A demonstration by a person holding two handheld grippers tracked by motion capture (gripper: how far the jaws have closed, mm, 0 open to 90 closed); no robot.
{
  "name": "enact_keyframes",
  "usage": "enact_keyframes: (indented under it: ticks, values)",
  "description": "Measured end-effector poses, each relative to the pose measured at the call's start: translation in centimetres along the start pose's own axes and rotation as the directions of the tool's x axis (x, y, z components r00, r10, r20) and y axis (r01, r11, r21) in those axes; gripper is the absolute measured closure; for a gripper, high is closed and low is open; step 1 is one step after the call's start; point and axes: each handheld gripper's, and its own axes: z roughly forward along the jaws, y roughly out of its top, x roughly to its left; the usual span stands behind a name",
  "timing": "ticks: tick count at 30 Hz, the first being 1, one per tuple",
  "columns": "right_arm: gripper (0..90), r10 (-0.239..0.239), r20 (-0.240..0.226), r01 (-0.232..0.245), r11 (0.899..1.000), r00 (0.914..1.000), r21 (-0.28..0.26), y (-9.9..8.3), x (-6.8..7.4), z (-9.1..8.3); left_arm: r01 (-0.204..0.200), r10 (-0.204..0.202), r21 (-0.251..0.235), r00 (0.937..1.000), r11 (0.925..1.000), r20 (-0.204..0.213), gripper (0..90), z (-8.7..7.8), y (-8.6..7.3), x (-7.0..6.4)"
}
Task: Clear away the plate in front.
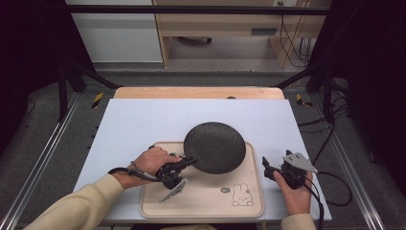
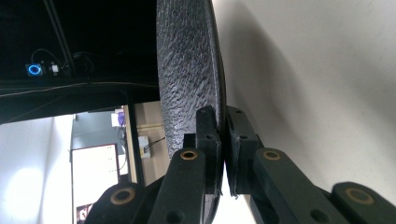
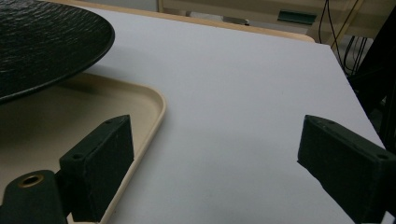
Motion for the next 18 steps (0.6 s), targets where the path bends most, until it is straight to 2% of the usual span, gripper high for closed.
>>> enact_keyframes:
  ticks: [6,7,11,18]
  values:
    - [10.6,-0.009,0.004,0.009,1.000,1.0000,0.006,-0.1,0.0,0.1,-0.024,0.024,-0.016,0.9996,0.9996,0.015,84.8,-0.7,0.7,-0.4]
    - [10.6,-0.009,0.003,0.009,1.000,1.0000,0.006,-0.1,0.0,0.1,-0.011,0.011,-0.027,0.9999,0.9996,0.007,84.8,-0.7,0.8,-0.5]
    - [11.0,-0.010,0.008,0.010,1.000,0.9999,0.008,-0.1,0.0,0.2,-0.022,0.022,-0.034,0.9998,0.9992,0.002,85.1,-1.1,1.3,-0.6]
    - [11.5,-0.010,0.005,0.010,1.000,0.9999,0.004,0.0,0.0,0.2,-0.022,0.023,-0.043,0.9995,0.9988,0.022,84.9,-1.0,1.5,-0.8]
